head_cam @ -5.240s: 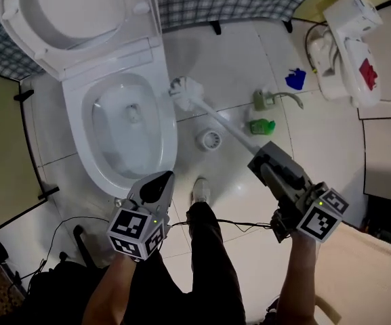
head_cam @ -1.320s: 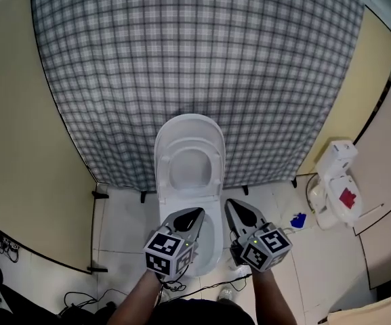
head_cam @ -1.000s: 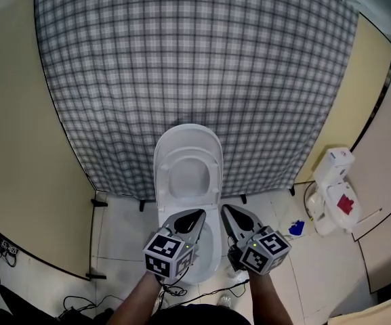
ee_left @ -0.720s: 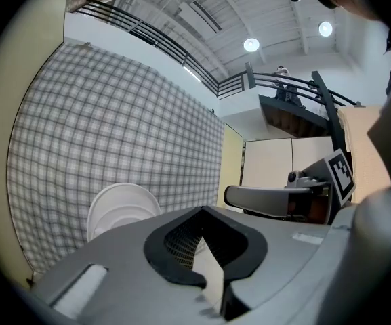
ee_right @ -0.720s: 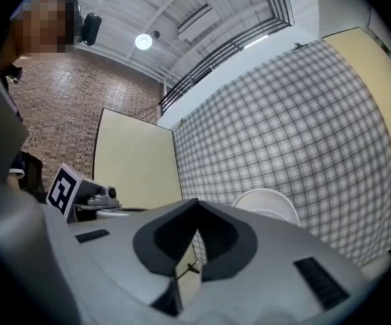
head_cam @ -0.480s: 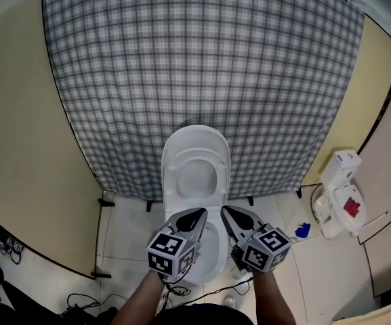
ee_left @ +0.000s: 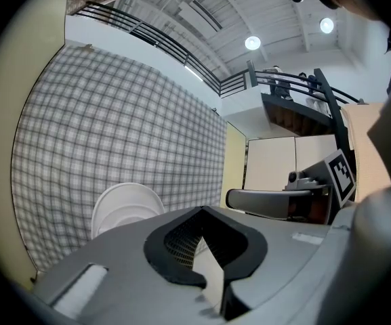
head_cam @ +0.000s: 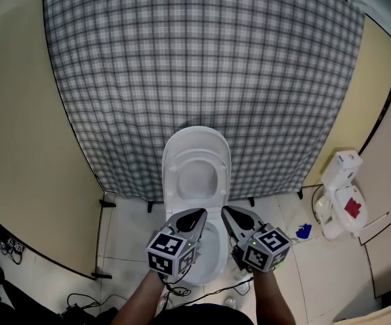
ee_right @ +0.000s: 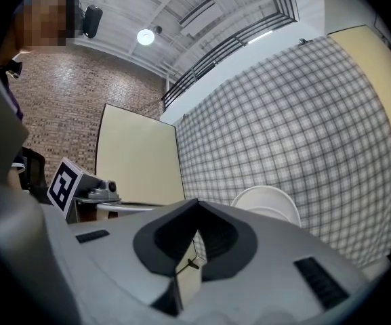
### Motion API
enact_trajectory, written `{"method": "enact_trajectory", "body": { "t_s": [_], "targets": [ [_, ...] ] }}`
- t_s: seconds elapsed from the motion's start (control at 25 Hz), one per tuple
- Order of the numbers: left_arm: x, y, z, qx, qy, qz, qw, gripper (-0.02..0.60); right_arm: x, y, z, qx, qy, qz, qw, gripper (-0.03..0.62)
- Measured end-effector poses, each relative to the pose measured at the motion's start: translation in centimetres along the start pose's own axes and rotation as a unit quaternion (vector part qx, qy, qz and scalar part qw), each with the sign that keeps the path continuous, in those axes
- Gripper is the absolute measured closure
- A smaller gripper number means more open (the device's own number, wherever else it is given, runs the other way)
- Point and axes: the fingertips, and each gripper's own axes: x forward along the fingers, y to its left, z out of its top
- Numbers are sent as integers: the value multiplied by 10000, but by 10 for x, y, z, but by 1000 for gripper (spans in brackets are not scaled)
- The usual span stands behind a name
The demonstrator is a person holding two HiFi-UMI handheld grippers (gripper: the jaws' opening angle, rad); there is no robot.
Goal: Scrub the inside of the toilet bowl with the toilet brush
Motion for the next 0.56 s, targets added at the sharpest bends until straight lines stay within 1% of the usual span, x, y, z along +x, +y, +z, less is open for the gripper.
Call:
{"method": "enact_trajectory", "body": {
  "t_s": [0.32,0.56],
  "targets": [
    [-11,-19,11,-14,60,-98,9999,574,-17,13,15,-28,57,-19,10000,588],
    [2,-8,-1,67,79,-105,9999,574,-6,1,0,-36,35,7,10000,588]
  ]
}}
